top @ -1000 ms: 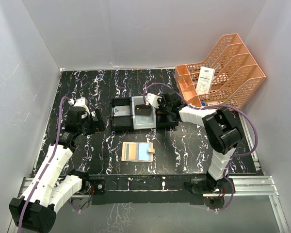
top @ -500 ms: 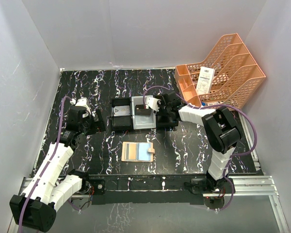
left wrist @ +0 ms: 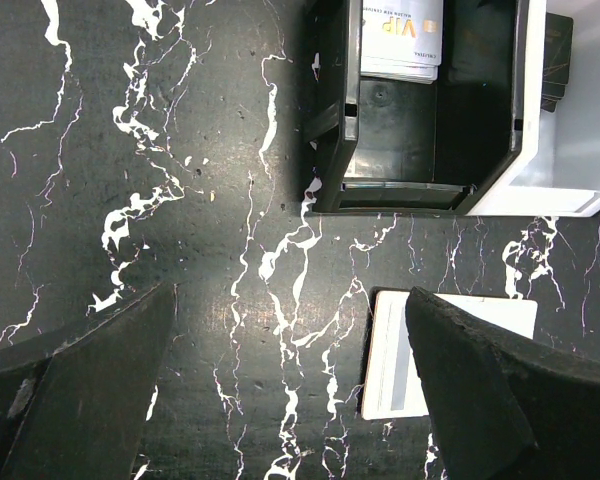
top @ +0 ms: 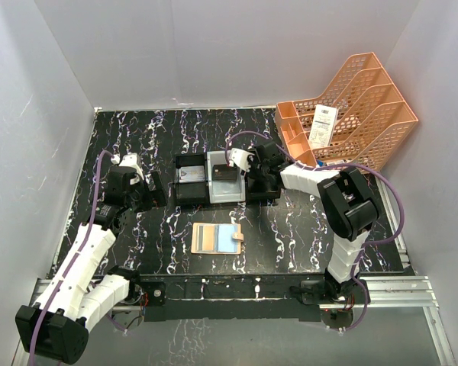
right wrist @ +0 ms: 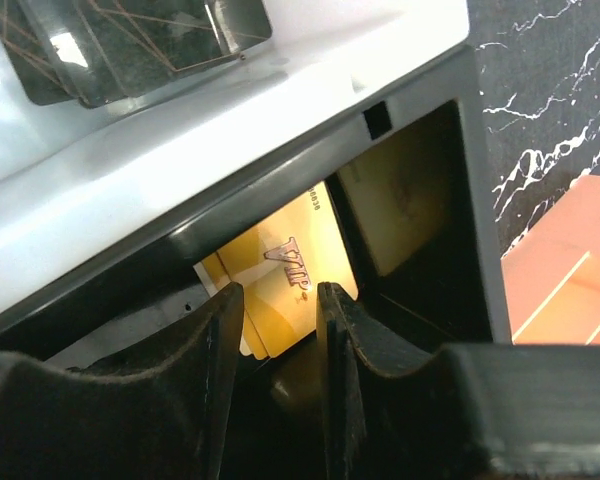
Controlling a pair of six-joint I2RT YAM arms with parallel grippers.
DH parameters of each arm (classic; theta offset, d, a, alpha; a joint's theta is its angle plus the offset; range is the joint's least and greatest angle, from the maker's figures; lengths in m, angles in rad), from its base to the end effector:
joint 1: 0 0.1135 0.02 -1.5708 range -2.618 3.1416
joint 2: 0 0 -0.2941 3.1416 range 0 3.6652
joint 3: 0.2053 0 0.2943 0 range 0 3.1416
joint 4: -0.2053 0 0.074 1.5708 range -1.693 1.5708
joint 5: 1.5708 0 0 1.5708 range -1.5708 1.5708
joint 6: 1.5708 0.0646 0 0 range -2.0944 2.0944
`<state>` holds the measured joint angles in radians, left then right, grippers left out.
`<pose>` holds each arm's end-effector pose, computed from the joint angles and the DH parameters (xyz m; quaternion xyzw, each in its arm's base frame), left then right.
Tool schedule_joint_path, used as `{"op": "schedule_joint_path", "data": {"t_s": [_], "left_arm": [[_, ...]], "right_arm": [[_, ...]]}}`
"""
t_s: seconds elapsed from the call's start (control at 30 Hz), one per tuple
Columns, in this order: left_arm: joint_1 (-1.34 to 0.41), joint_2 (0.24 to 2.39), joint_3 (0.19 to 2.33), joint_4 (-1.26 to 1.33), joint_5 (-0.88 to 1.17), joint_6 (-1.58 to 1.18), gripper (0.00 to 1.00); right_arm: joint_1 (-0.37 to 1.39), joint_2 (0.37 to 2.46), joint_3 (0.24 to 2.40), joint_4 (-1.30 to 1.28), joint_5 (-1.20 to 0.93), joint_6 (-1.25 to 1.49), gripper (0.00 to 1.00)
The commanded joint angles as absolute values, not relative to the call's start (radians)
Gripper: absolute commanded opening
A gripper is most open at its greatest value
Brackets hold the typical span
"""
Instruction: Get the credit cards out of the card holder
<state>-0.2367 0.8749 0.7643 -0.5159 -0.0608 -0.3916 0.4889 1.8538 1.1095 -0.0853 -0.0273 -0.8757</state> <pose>0.2309 -0.0517 0.2859 -0.0827 0.8864 -0.1147 0.4407 0.3949 0.2121 0.1426 -0.5915 0.7203 -0.0571 0.3578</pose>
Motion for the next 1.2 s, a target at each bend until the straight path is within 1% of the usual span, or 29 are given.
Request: {"op": "schedule_joint_path", "data": {"t_s": [0.0, 0.17, 0.2, 0.3, 0.33, 0.4, 0.43, 0.47, 0.53, 0.57, 0.6, 0.63, 0.67, 0.73, 0.77, 0.83, 0.9, 0.97, 1.03, 1.1, 1.17], "left_arm": [[-0.230, 0.867, 0.754, -0.507, -0.046, -0.376, 0.99], [-0.230, 0.862, 0.753, -0.506, -0.043, -0.376, 0.99], [-0.231, 0.860, 0.753, -0.506, -0.043, -0.376, 0.99], [-0.231, 0.850, 0.753, -0.506, -0.050, -0.376, 0.99], [-0.230, 0.847, 0.754, -0.505, -0.054, -0.377, 0.99], [-0.230, 0.837, 0.754, -0.508, -0.063, -0.379, 0.99], [-0.230, 0.831, 0.754, -0.508, -0.067, -0.380, 0.99], [-0.230, 0.825, 0.754, -0.509, -0.074, -0.382, 0.99], [-0.230, 0.815, 0.755, -0.513, -0.093, -0.386, 0.99], [-0.231, 0.811, 0.756, -0.517, -0.102, -0.388, 0.99], [-0.231, 0.807, 0.756, -0.520, -0.113, -0.391, 0.99], [-0.231, 0.804, 0.757, -0.524, -0.120, -0.394, 0.99], [-0.231, 0.802, 0.759, -0.529, -0.126, -0.395, 0.99], [-0.231, 0.793, 0.761, -0.533, -0.135, -0.398, 0.99], [-0.231, 0.789, 0.761, -0.535, -0.142, -0.400, 0.99], [-0.230, 0.782, 0.763, -0.540, -0.148, -0.403, 0.99], [-0.231, 0.777, 0.759, -0.541, -0.148, -0.406, 0.99], [-0.230, 0.782, 0.761, -0.548, -0.152, -0.413, 0.99], [-0.230, 0.791, 0.772, -0.571, -0.170, -0.423, 0.99], [-0.230, 0.787, 0.773, -0.582, -0.186, -0.432, 0.99], [-0.231, 0.775, 0.773, -0.590, -0.201, -0.441, 0.99]], "right_arm": [[0.485, 1.804, 1.144, 0.026, -0.005, -0.773, 0.34], [0.486, 1.700, 1.127, 0.091, -0.029, -0.602, 0.38], [0.486, 1.678, 1.121, 0.111, -0.008, -0.542, 0.40], [0.485, 1.610, 1.122, 0.135, 0.088, -0.311, 0.43], [0.485, 1.587, 1.124, 0.130, 0.117, -0.215, 0.47], [0.485, 1.542, 1.135, 0.087, 0.167, -0.018, 0.51], [0.486, 1.524, 1.151, 0.044, 0.192, 0.093, 0.51], [0.485, 1.509, 1.178, -0.009, 0.191, 0.235, 0.55], [0.485, 1.473, 1.217, -0.095, 0.106, 0.305, 0.64], [0.485, 1.452, 1.207, -0.099, 0.054, 0.332, 0.84], [0.486, 1.424, 1.179, -0.087, 0.024, 0.377, 0.96], [0.486, 1.391, 1.138, -0.067, 0.001, 0.440, 0.98], [0.484, 1.356, 1.078, -0.023, -0.034, 0.495, 0.98], [0.483, 1.292, 0.946, 0.154, -0.166, 0.577, 0.98], [0.482, 1.271, 0.899, 0.196, -0.187, 0.650, 0.98], [0.483, 1.252, 0.874, 0.127, -0.159, 0.801, 0.98], [0.512, 1.233, 0.876, 0.045, -0.103, 0.843, 0.98], [0.578, 1.202, 0.868, -0.008, -0.018, 0.844, 0.98], [0.663, 1.176, 0.871, -0.056, 0.077, 0.823, 0.95], [0.744, 1.187, 0.900, -0.139, 0.123, 0.824, 0.92], [0.837, 1.226, 0.951, -0.241, 0.188, 0.834, 0.86]]}}
